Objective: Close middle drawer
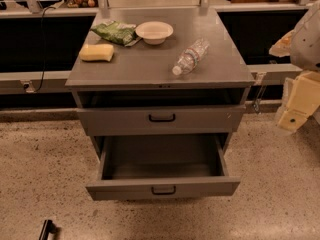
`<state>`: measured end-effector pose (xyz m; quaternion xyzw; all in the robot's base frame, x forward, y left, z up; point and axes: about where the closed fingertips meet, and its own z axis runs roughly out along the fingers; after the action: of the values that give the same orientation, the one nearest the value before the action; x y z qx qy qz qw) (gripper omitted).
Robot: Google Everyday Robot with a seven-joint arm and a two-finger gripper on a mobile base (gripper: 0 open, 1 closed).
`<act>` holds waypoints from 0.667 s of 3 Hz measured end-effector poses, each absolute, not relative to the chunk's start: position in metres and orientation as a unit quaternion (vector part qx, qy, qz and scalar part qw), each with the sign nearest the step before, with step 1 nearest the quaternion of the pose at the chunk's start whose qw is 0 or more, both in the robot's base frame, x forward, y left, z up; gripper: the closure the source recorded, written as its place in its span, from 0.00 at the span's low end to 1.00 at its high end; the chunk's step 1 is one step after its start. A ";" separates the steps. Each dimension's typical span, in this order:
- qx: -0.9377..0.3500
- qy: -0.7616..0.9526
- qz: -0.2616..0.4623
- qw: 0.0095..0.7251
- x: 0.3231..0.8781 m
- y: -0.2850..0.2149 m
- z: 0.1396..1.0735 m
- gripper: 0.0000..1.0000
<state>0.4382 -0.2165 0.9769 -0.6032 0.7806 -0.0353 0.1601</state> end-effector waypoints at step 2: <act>-0.593 0.786 -0.031 0.173 0.449 -0.222 0.949 0.00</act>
Offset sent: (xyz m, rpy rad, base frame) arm 0.0502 -0.0280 -0.1558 0.1173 -0.0649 -0.0784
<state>0.4486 -0.2221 0.9494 -0.5926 0.7861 -0.0315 0.1729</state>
